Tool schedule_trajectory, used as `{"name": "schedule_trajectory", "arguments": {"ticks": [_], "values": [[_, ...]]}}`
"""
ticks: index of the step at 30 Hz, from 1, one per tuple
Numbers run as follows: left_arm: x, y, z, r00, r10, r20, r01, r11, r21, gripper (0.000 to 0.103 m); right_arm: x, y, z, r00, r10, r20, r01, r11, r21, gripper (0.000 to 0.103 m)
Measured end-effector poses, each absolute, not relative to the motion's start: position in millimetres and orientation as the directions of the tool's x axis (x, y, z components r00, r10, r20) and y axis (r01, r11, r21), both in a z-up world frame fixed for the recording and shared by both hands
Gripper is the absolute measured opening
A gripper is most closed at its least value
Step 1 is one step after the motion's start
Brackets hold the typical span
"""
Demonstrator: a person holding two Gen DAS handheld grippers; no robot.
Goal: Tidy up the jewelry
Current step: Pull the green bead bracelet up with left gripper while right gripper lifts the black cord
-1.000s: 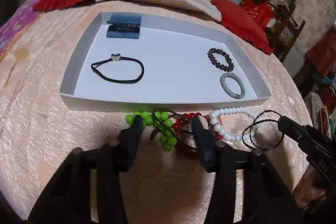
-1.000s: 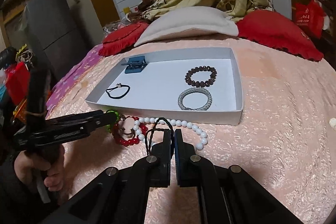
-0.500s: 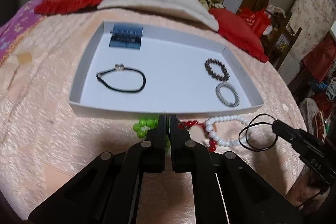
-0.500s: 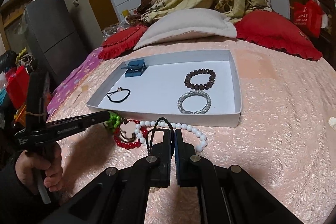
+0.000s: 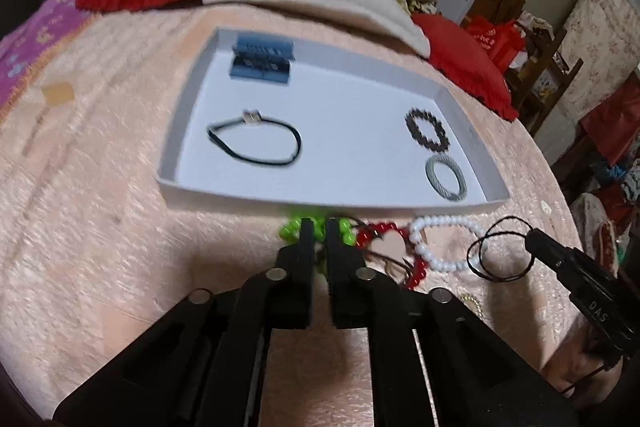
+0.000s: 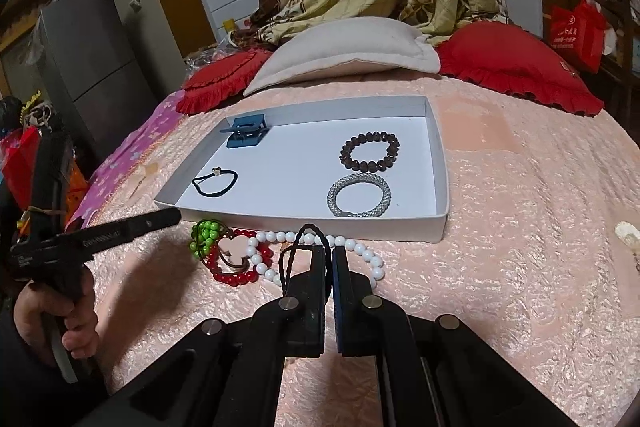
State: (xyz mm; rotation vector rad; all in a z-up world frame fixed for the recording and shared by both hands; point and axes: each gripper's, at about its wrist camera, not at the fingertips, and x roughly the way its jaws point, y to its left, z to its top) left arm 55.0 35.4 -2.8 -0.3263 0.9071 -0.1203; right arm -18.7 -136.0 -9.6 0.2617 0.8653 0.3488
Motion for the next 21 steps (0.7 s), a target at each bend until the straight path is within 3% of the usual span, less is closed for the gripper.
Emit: {"name": "schedule_trajectory", "arguments": {"ticks": [1, 2, 5, 7, 9, 14, 21], "values": [[54, 33, -5, 0.614, -0.234, -0.754, -0.038, 0.945, -0.324, 0.022, -19, -135, -10, 0.597, 0.402, -0.695, -0.195, 0.912, 0.361, 0.003], [54, 31, -5, 0.618, -0.229, -0.752, -0.036, 0.947, -0.318, 0.038, -19, -134, -10, 0.595, 0.403, -0.696, -0.197, 0.912, 0.36, 0.003], [52, 22, -2, 0.64, -0.215, -0.738, -0.02, 0.955, -0.295, 0.043, -18, -130, -12, 0.584, 0.407, -0.702, -0.21, 0.912, 0.353, 0.003], [55, 19, -5, 0.632, -0.212, -0.745, -0.019, 0.957, -0.289, 0.04, -19, -128, -12, 0.581, 0.41, -0.703, -0.217, 0.911, 0.352, 0.003], [59, 17, -10, 0.614, -0.209, -0.761, -0.026, 0.959, -0.283, 0.018, -19, -127, -12, 0.581, 0.41, -0.703, -0.22, 0.911, 0.349, 0.003], [60, 14, -13, 0.601, -0.213, -0.77, -0.016, 0.96, -0.278, 0.005, -19, -129, -12, 0.586, 0.406, -0.702, -0.209, 0.912, 0.353, 0.003], [45, 20, 21, 0.679, -0.258, -0.687, 0.046, 0.949, -0.311, 0.005, -19, -131, -10, 0.592, 0.402, -0.698, -0.201, 0.913, 0.355, 0.003]]}}
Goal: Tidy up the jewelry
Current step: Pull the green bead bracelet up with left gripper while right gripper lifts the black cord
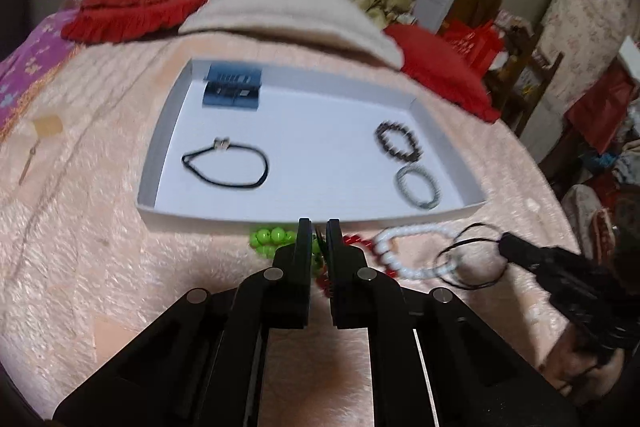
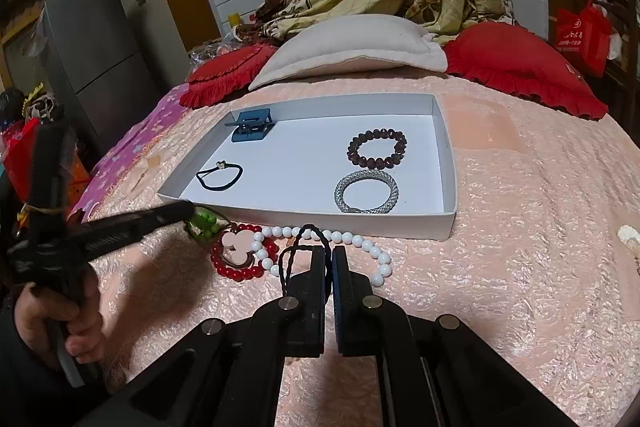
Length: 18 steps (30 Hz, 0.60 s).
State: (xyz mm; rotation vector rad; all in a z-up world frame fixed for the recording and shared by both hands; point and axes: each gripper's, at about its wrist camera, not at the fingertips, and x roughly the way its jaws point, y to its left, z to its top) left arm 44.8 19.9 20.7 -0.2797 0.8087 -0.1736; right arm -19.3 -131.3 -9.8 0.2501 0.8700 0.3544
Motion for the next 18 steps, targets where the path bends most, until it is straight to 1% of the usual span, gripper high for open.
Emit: {"name": "schedule_trajectory", "arguments": {"ticks": [2, 8, 15, 18], "values": [[42, 23, 27, 0.689, -0.266, -0.675, 0.048, 0.945, -0.324, 0.005, -20, -133, -8, 0.598, 0.401, -0.694, -0.197, 0.913, 0.358, 0.003], [43, 29, 31, 0.688, -0.269, -0.674, 0.04, 0.941, -0.335, 0.005, -20, -133, -7, 0.601, 0.4, -0.692, -0.196, 0.913, 0.357, 0.003], [36, 40, 58, 0.698, -0.353, -0.623, 0.081, 0.903, -0.422, 0.005, -22, -133, 0, 0.613, 0.403, -0.68, -0.2, 0.911, 0.359, 0.003], [34, 43, 66, 0.702, -0.371, -0.609, 0.085, 0.892, -0.445, 0.005, -24, -131, 2, 0.613, 0.406, -0.678, -0.208, 0.911, 0.357, 0.003]]}}
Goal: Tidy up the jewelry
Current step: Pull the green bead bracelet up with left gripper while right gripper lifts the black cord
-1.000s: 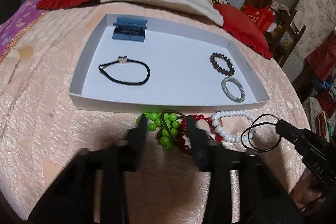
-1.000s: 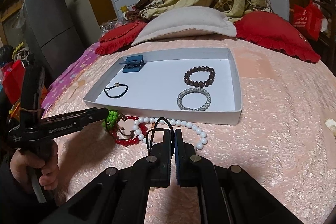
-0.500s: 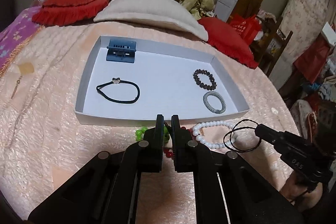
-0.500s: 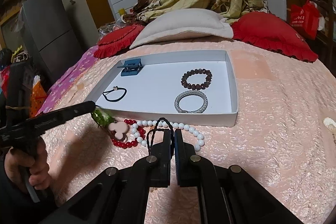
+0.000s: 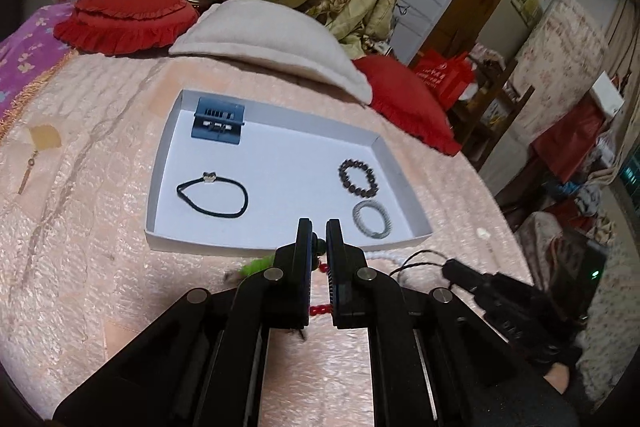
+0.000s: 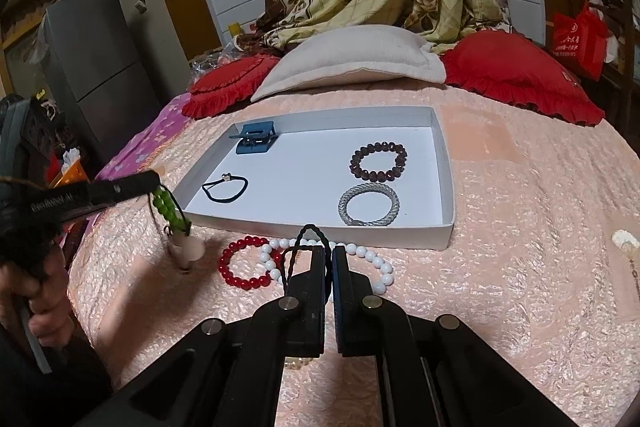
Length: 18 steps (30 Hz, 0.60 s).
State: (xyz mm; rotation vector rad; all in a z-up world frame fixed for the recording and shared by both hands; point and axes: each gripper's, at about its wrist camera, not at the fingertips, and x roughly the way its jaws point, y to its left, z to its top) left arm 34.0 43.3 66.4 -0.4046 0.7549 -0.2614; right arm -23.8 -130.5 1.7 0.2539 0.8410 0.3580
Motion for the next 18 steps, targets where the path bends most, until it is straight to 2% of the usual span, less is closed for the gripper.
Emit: {"name": "schedule_trajectory", "arguments": {"ticks": [3, 5, 7, 13, 15, 18], "values": [[30, 46, 74, 0.7, -0.38, -0.604, 0.083, 0.884, -0.46, 0.005, -25, -129, 4, 0.615, 0.406, -0.676, -0.21, 0.911, 0.356, 0.003], [27, 44, 77, 0.713, -0.361, -0.601, 0.096, 0.899, -0.427, 0.005, -26, -130, 5, 0.617, 0.405, -0.674, -0.209, 0.911, 0.356, 0.003], [33, 45, 65, 0.678, -0.355, -0.644, 0.064, 0.901, -0.429, 0.005, -26, -130, 5, 0.618, 0.403, -0.675, -0.205, 0.911, 0.356, 0.003], [28, 41, 61, 0.674, -0.347, -0.652, 0.093, 0.916, -0.391, 0.005, -26, -132, 5, 0.619, 0.398, -0.677, -0.2, 0.913, 0.354, 0.003], [35, 46, 43, 0.631, -0.358, -0.689, 0.064, 0.908, -0.414, 0.005, -26, -131, 4, 0.618, 0.399, -0.678, -0.2, 0.913, 0.355, 0.003], [37, 47, 31, 0.606, -0.337, -0.721, 0.054, 0.921, -0.385, 0.005, -25, -131, 5, 0.618, 0.401, -0.676, -0.202, 0.912, 0.357, 0.003]]}}
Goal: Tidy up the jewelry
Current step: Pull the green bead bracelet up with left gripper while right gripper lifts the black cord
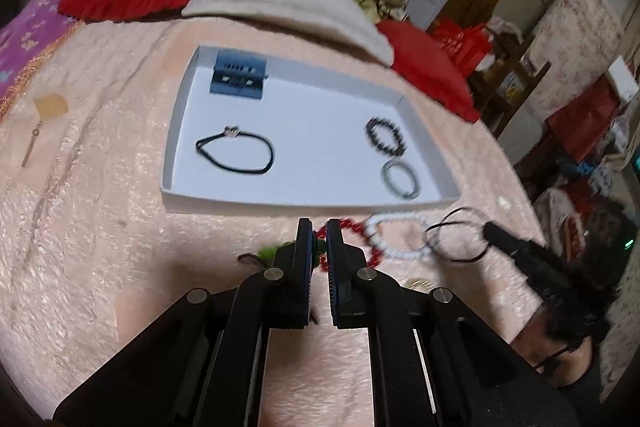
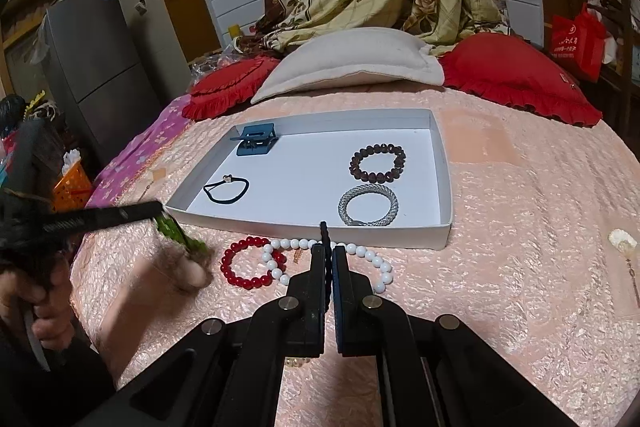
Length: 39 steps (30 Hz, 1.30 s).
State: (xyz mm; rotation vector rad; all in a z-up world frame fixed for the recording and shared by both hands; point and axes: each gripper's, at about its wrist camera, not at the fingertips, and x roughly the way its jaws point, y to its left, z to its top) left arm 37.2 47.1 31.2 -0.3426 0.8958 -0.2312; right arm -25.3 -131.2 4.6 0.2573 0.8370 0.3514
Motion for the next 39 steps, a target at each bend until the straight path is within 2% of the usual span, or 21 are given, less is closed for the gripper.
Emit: {"name": "schedule_trajectory", "arguments": {"ticks": [14, 16, 18, 20, 25, 26, 27, 30, 32, 39], "values": [[22, 67, 11, 0.58, -0.299, -0.758, -0.005, 0.929, -0.37, 0.007, -27, -128, 7, 0.617, 0.417, -0.667, -0.222, 0.906, 0.361, 0.003], [22, 65, 6, 0.571, -0.289, -0.769, -0.013, 0.933, -0.36, 0.008, -27, -127, 8, 0.617, 0.416, -0.668, -0.223, 0.907, 0.359, 0.003], [27, 65, 0, 0.568, -0.258, -0.782, -0.034, 0.942, -0.335, 0.018, -26, -127, 7, 0.615, 0.413, -0.671, -0.221, 0.908, 0.357, 0.003], [33, 66, -3, 0.576, -0.242, -0.781, -0.053, 0.942, -0.331, 0.023, -25, -127, 6, 0.612, 0.413, -0.674, -0.221, 0.908, 0.356, 0.003], [50, 56, -10, 0.569, -0.238, -0.787, -0.029, 0.951, -0.309, 0.023, -25, -126, 4, 0.606, 0.413, -0.68, -0.224, 0.909, 0.352, 0.003], [54, 54, -14, 0.557, -0.228, -0.799, -0.032, 0.955, -0.295, 0.02, -25, -126, 4, 0.605, 0.413, -0.681, -0.223, 0.909, 0.352, 0.003], [55, 52, -16, 0.553, -0.215, -0.805, -0.036, 0.959, -0.281, 0.007, -25, -125, 4, 0.606, 0.412, -0.681, -0.222, 0.909, 0.352, 0.003], [53, 50, -16, 0.559, -0.2, -0.805, -0.032, 0.965, -0.262, 0.001, -25, -127, 4, 0.608, 0.411, -0.68, -0.219, 0.909, 0.354, 0.003], [48, 50, -9, 0.58, -0.195, -0.791, -0.021, 0.967, -0.254, 0.001, -24, -128, 5, 0.611, 0.41, -0.677, -0.216, 0.909, 0.356, 0.003], [14, 48, 44, 0.658, -0.312, -0.686, 0.091, 0.936, -0.339, 0.001, -25, -127, 7, 0.613, 0.416, -0.672, -0.218, 0.906, 0.362, 0.003]]}}
